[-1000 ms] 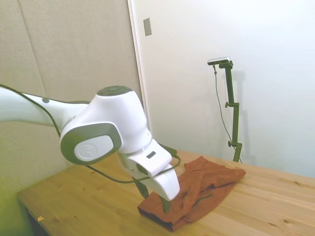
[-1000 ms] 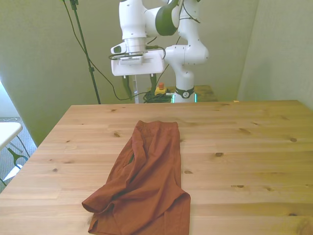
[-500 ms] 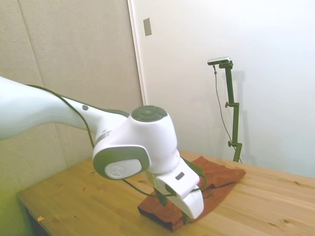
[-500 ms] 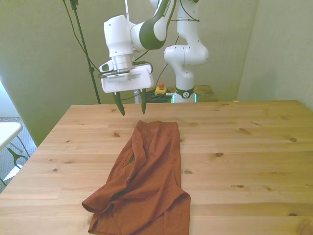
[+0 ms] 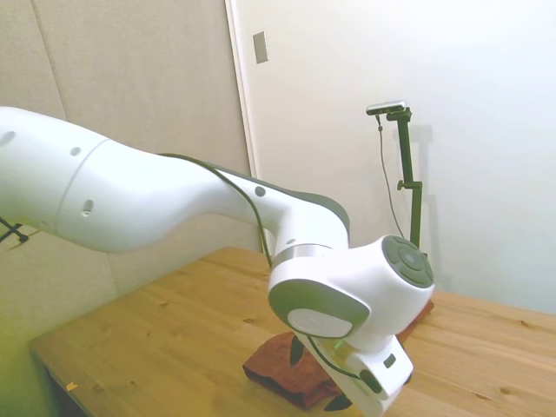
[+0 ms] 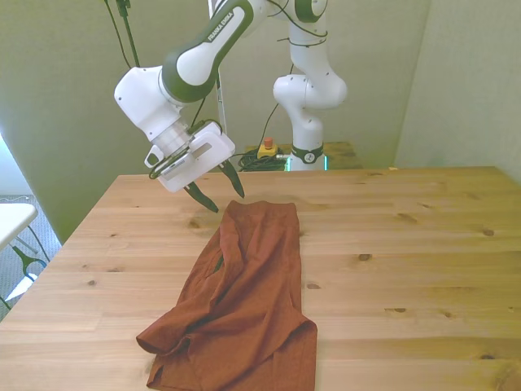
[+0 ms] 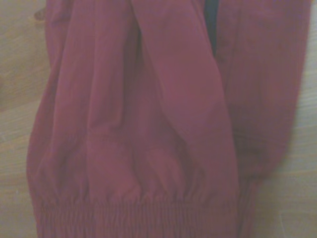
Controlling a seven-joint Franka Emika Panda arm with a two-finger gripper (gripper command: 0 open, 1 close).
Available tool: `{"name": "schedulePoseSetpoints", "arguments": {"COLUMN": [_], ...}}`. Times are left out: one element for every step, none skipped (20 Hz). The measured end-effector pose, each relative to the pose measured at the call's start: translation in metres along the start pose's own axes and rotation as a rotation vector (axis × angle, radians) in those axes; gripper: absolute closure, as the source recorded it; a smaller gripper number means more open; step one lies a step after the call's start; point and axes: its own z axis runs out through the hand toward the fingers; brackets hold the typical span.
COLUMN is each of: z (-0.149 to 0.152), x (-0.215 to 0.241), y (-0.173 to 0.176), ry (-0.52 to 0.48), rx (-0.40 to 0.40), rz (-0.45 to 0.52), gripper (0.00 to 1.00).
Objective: Unfold the shorts
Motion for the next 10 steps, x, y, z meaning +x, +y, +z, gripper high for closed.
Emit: {"name": "schedulePoseSetpoints", "arguments": {"z": [0.001, 0.002, 0.001, 0.0, -0.001, -0.001, 0.0, 0.003, 0.006, 0.01], "x": [0.002, 0.003, 0.002, 0.001, 0.0, 0.0, 0.0, 0.0, 0.001, 0.002], "y": [-0.001, -0.003, -0.006, -0.009, -0.012, -0.015, -0.018, -0.019, -0.02, -0.02], "ry": [-0.03, -0.053, -0.066, -0.074, -0.075, -0.076, -0.079, -0.083, -0.089, -0.096], "rx": [0.006, 0.007, 0.008, 0.009, 0.01, 0.009, 0.008, 0.006, 0.004, 0.002], "rz": [-0.013, -0.025, -0.038, -0.048, -0.055, -0.062, -0.067, -0.071, -0.073, -0.075], "gripper": [0.0, 0.0, 0.0, 0.0, 0.0, 0.0, 0.0, 0.0, 0.0, 0.0]}}
